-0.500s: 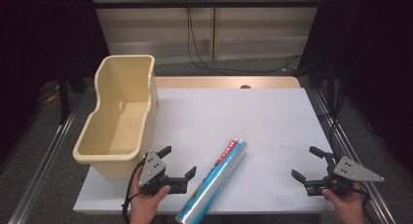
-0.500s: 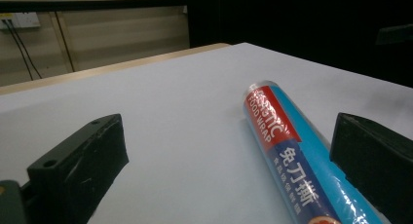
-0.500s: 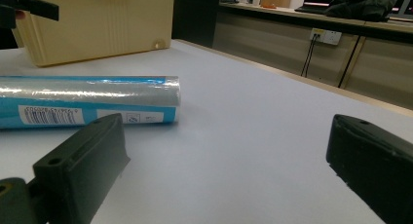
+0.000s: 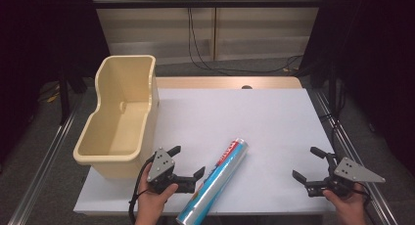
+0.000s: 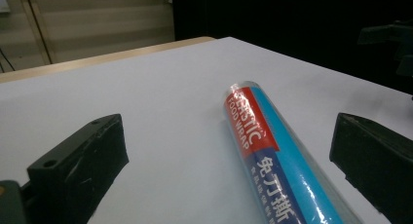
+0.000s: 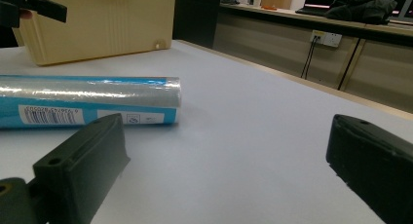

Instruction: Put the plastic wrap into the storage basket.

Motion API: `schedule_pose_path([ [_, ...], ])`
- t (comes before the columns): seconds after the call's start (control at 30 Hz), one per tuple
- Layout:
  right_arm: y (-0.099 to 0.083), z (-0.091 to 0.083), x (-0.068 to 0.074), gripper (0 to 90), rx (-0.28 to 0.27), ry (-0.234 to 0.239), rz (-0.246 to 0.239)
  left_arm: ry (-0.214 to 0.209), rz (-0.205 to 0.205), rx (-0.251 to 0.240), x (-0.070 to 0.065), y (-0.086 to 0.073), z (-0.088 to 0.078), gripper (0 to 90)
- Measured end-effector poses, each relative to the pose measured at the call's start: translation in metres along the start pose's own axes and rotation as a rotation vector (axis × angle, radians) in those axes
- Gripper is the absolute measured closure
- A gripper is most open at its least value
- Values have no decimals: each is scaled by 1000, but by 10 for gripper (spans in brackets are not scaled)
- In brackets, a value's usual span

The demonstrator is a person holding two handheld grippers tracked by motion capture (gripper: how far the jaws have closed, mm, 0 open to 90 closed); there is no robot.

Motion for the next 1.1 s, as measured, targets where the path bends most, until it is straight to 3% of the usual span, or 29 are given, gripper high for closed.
schedule_pose_path([
  [0.3, 1, 0, 0, 7, 0, 0, -8, -46, -8, 50, -5, 8, 14, 0],
  [0.53, 1, 1, 0, 7, 4, 0, -7, -62, -70, 114, -4, 11, 24, 0],
  [0.77, 1, 1, 0, 8, 7, -5, -15, -84, -125, 252, -2, 13, 38, 0],
  [0.87, 2, 1, 0, 8, 3, -6, -14, -84, -126, 287, -3, 14, 41, 0],
  [1.1, 2, 1, 1, 10, 7, 2, -18, -121, -198, 377, -6, 16, 51, 0],
])
Point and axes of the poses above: each handheld gripper's, and its own axes: z roughly forward along the jaws, y roughly out of its top, x roughly to its left, the point moved 3 cm from there along z, roughly forward along the jaws, and after that the axes turned 7 degrees about -y, right-handed, at the moved point
